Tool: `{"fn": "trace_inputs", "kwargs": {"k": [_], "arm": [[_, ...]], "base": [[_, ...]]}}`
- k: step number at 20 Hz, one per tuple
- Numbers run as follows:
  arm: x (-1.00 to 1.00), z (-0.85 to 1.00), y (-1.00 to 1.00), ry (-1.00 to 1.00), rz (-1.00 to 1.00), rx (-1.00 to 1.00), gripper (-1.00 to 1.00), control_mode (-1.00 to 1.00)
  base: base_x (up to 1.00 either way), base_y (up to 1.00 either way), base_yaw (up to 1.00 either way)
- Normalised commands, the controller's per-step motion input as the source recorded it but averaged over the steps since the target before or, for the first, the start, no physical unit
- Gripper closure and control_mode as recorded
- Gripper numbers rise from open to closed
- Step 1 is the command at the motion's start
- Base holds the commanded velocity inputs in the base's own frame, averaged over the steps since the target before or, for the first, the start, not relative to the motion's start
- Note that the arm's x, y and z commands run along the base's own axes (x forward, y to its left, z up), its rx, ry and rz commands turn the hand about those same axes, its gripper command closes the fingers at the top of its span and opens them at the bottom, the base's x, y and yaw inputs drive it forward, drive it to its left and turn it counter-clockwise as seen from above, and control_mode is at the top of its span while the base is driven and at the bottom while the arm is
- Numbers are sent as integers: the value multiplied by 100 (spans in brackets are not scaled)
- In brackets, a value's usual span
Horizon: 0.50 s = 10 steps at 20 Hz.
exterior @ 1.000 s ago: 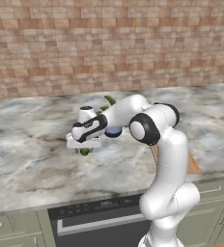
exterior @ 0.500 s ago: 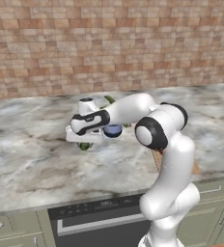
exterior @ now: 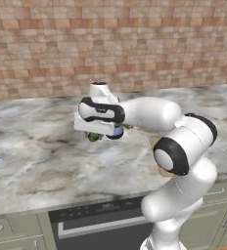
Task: Place the avocado, onion, tomato, and bell pepper on the cutting board.
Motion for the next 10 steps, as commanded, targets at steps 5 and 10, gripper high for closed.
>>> {"fn": "trace_inputs", "kwargs": {"k": [5,10], "arm": [[-56,55,-53,0,-14,1,100,-100],[-51,31,-74,0,-15,0,100,-100]], "base": [[0,0,0],[0,0,0]]}}
